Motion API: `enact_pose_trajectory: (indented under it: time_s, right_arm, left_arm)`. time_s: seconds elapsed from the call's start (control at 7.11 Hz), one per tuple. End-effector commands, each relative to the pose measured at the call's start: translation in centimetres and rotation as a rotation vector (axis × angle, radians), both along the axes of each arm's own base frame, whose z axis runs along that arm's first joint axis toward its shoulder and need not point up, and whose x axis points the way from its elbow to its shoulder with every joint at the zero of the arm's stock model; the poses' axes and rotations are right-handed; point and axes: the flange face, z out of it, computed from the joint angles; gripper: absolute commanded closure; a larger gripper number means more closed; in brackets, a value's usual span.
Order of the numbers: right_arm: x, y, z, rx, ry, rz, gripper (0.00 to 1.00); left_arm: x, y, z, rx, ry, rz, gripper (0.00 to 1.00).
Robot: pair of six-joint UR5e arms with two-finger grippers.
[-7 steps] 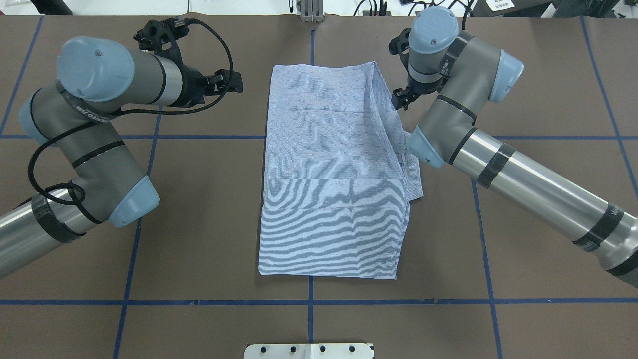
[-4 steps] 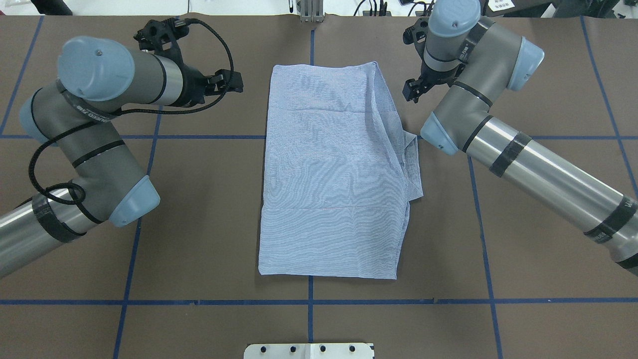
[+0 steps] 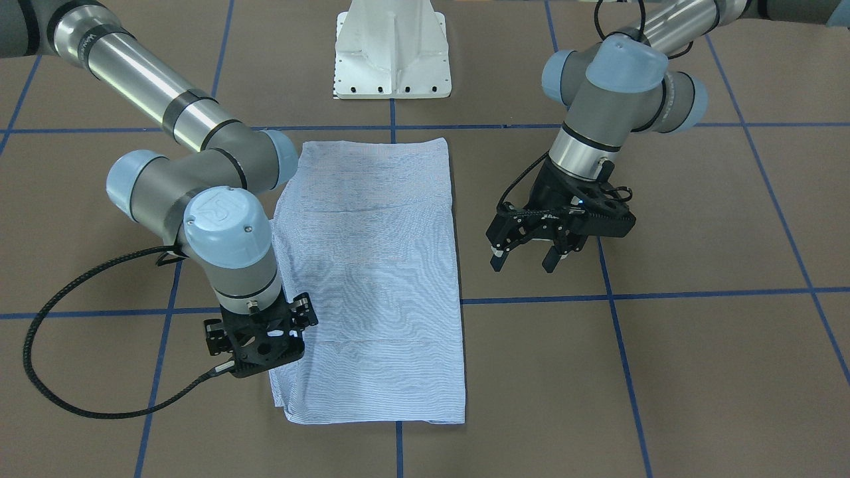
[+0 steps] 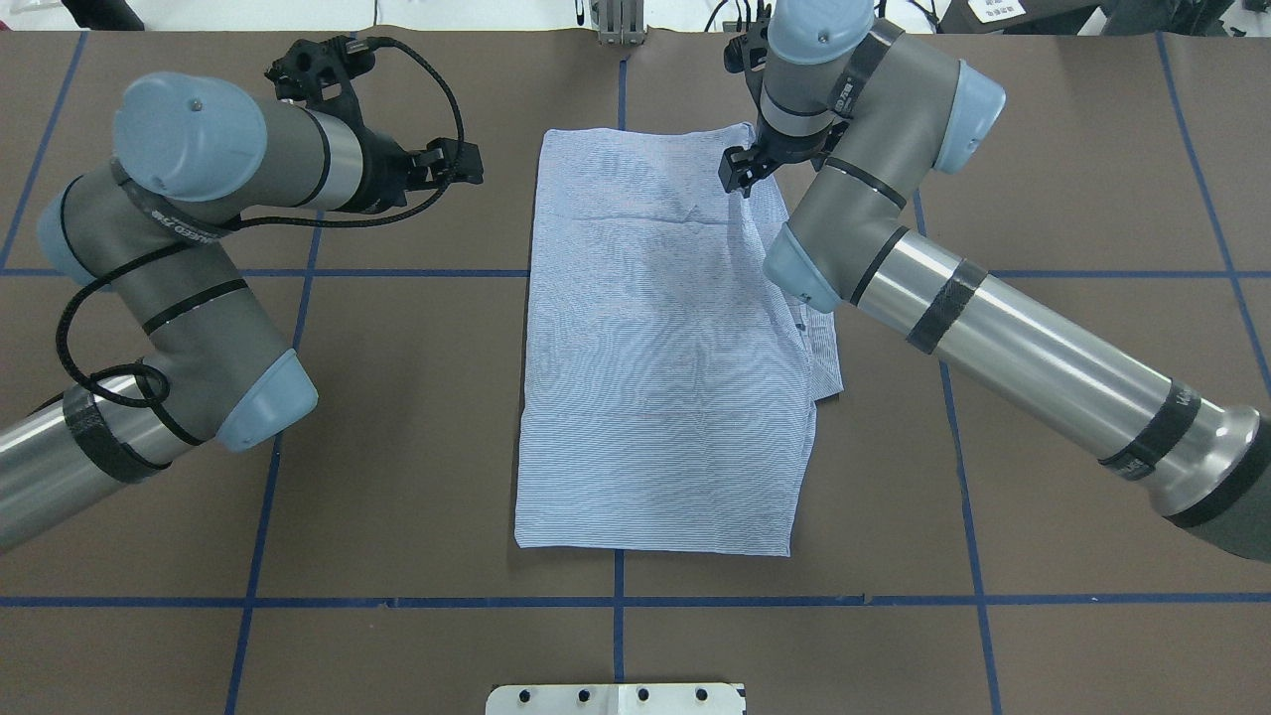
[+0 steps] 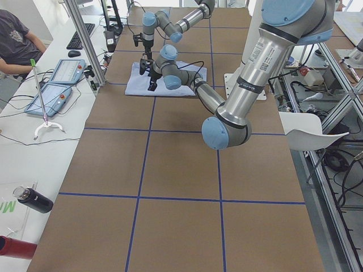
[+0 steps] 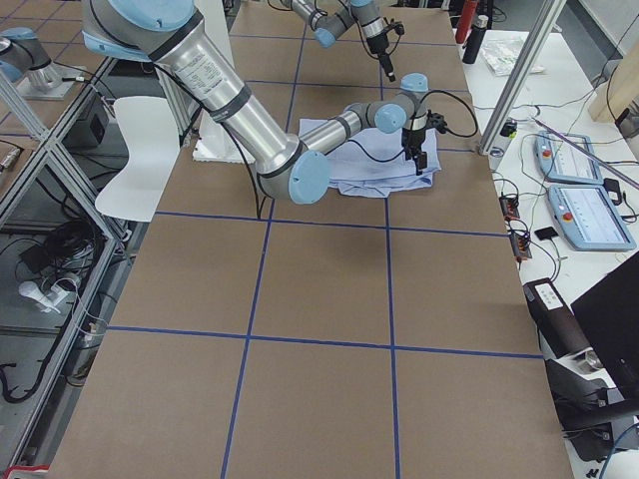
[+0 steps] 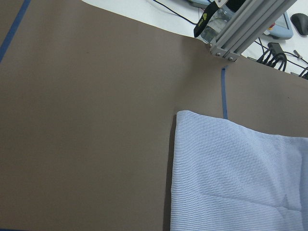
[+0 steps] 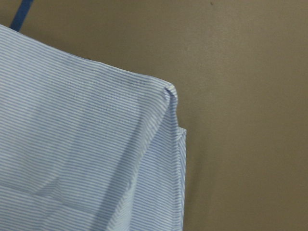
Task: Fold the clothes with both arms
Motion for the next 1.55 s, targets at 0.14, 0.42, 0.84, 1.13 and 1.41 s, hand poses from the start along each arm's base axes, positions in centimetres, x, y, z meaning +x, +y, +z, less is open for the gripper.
enact_pose_trajectory:
  time_s: [0.14,0.42,0.84,1.13,1.41]
  right_arm:
    - [-3.6,2.4,1.3,-0.022,0.031,-0.023,0.0]
    - [-4.3,3.0,2.6,-0.039,0.047,-0.028,0.0]
    - [-2.9,2.4,5.2,-0.059,0.081,-0.028,0.0]
    - [-0.5,1.3,7.0,-0.075,0.137,-0.055,0.0]
    - [2.1,0.8,8.9,-0.083,0.144,-0.059,0.0]
  left_arm:
    - [0.1,0.0,-0.1,-0.002,0.002,0.0,0.0]
    - [0.0,0.0,-0.2,0.0,0.005,0.0,0.0]
    - [0.3,0.0,-0.2,-0.005,0.006,0.002,0.0]
    - [0.4,0.0,0.0,-0.008,0.002,0.003,0.0]
    - [0.4,0.0,0.0,-0.009,0.003,0.001,0.0]
